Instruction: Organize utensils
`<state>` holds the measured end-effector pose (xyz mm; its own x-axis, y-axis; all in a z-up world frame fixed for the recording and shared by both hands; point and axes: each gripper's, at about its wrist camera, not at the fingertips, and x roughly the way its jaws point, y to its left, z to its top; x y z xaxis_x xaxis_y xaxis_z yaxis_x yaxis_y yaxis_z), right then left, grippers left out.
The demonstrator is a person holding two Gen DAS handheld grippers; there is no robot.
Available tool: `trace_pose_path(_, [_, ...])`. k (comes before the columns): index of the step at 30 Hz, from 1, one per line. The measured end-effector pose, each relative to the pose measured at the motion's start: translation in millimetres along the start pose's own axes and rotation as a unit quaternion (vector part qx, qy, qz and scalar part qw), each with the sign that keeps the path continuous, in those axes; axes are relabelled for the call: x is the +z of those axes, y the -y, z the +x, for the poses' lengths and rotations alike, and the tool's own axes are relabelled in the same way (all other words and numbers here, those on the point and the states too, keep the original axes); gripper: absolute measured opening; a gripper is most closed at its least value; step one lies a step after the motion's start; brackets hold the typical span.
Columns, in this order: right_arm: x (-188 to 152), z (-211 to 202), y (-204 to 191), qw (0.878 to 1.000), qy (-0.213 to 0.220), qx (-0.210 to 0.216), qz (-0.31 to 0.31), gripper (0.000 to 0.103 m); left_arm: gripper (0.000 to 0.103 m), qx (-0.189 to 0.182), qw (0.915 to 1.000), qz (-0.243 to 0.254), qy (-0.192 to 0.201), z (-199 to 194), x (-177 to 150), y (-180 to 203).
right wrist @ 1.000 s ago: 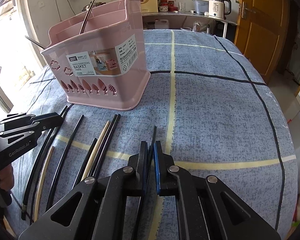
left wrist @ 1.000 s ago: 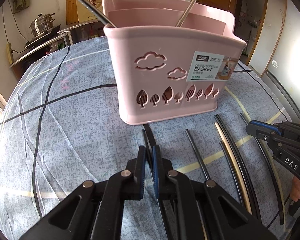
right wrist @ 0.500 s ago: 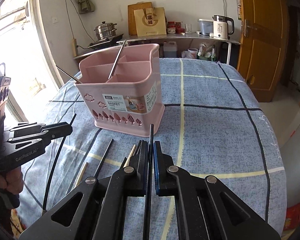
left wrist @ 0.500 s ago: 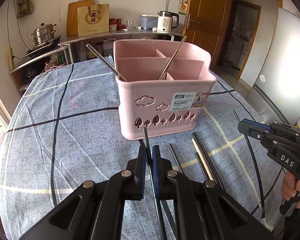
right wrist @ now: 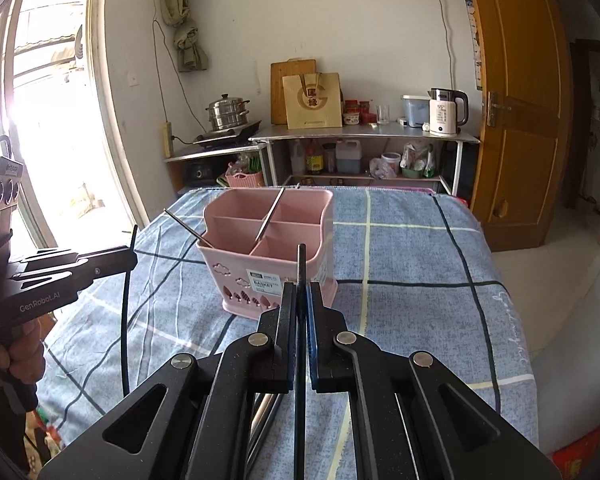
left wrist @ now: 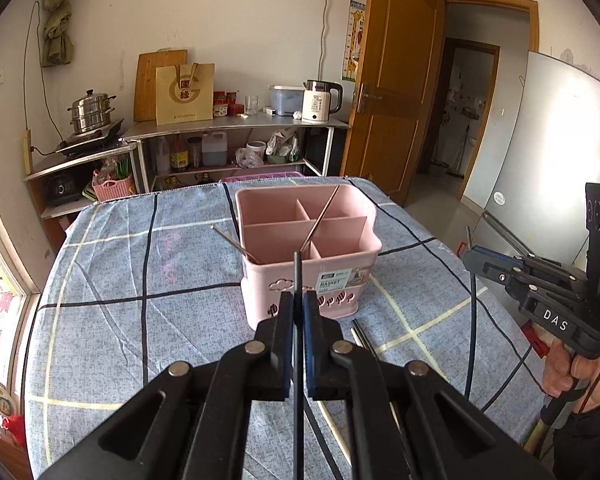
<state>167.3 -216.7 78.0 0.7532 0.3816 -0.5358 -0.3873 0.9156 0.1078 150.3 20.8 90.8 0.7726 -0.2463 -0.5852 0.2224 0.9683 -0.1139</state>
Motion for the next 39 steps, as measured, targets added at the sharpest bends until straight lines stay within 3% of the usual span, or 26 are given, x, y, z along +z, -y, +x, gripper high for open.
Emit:
trace_pose_path(11, [16,-30,0,0.999,0.042,-0.005,-0.008,0.005,0.005,0.002,0.9992,-0.009,0.038,-28,14,-9])
trace_pose_path(28, [25,-46,-5,0.998,0.061,-0.006,-0.015,0.005,0.005,-0.004,0.9993,-0.012,0.036,-37,17,-6])
trace_pose_path(39, [54,-49,-17,0.996,0.087,0.008,-0.028,0.005,0.005,-0.011,0.9993,-0.014,0.031,-34,54,-1])
